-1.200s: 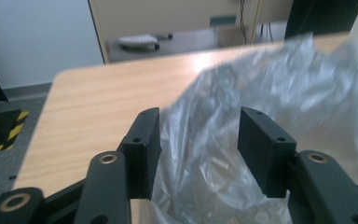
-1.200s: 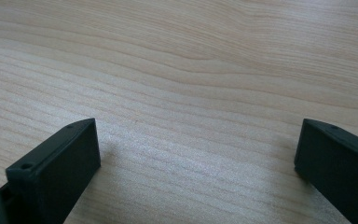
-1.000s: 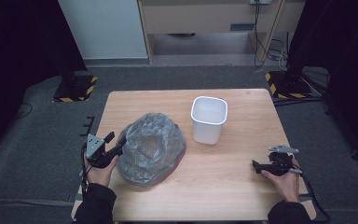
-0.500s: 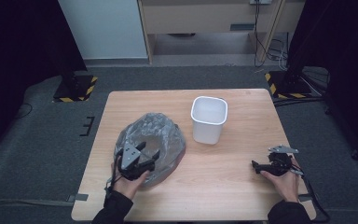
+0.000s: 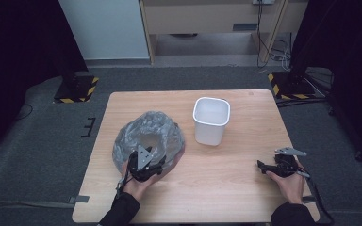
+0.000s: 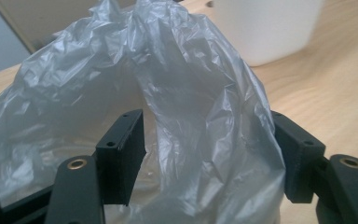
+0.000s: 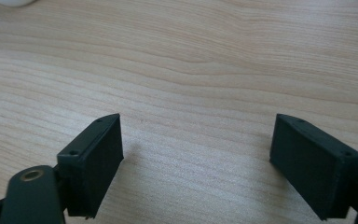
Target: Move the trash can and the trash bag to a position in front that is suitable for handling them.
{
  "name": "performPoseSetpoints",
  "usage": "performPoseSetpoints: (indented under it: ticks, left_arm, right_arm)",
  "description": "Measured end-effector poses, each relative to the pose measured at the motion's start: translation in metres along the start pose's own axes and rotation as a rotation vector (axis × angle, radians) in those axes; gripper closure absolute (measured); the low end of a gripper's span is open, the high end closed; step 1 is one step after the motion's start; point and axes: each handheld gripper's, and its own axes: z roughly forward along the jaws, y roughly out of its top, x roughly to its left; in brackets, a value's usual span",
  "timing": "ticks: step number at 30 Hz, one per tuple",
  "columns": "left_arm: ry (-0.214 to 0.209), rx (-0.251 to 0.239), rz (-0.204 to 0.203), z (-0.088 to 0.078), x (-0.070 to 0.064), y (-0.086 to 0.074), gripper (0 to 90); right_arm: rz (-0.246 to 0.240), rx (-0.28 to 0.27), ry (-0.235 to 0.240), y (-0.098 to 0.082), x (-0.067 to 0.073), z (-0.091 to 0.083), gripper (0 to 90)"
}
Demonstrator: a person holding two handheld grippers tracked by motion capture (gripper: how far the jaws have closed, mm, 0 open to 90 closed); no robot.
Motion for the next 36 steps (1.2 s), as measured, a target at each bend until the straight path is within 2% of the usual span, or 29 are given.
performPoseSetpoints:
  ticks: [5, 8, 11, 14, 17, 20, 26, 27, 28, 30, 33, 36]
  left_arm:
    - [0.029, 0.000, -0.030, 0.006, 0.017, -0.003, 32.8]
    - [0.033, -0.022, -0.060, 0.004, 0.024, -0.001, 31.9]
    - [0.027, -0.076, -0.109, -0.004, 0.028, 0.006, 30.1]
    - [0.033, -0.127, -0.136, -0.011, 0.030, 0.017, 29.4]
    - [0.050, -0.156, -0.123, -0.016, 0.031, 0.027, 28.5]
    - [0.045, -0.172, -0.135, -0.012, 0.031, 0.038, 28.8]
    - [0.034, -0.190, -0.140, 0.013, 0.021, 0.067, 31.8]
    - [0.034, -0.190, -0.140, 0.013, 0.021, 0.067, 34.2]
    - [0.028, -0.183, -0.155, 0.024, 0.017, 0.075, 35.8]
    - [0.029, -0.181, -0.133, 0.038, 0.009, 0.084, 36.5]
    - [0.011, -0.167, -0.142, 0.058, 0.000, 0.092, 38.7]
    - [0.024, -0.158, -0.143, 0.076, -0.003, 0.095, 39.3]
  right_arm:
    - [-0.023, -0.019, 0.006, 0.002, 0.005, -0.001, 23.6]
    - [-0.029, -0.047, 0.016, 0.005, 0.009, -0.001, 23.8]
    - [-0.023, -0.078, 0.025, 0.008, 0.011, -0.003, 24.8]
    - [-0.018, -0.113, 0.028, 0.015, 0.013, -0.004, 25.3]
    - [-0.025, -0.134, 0.031, 0.022, 0.018, -0.005, 25.7]
    - [-0.035, -0.153, 0.030, 0.032, 0.026, -0.004, 25.3]
    - [-0.001, -0.239, 0.017, 0.062, 0.037, -0.003, 24.7]
    - [0.001, -0.259, 0.010, 0.067, 0.039, -0.001, 25.3]
    - [0.008, -0.283, 0.008, 0.072, 0.040, 0.002, 25.7]
    - [0.006, -0.295, -0.004, 0.079, 0.043, 0.010, 25.7]
    - [-0.009, -0.283, -0.018, 0.088, 0.048, 0.023, 27.3]
    - [-0.044, -0.296, -0.034, 0.098, 0.053, 0.029, 29.3]
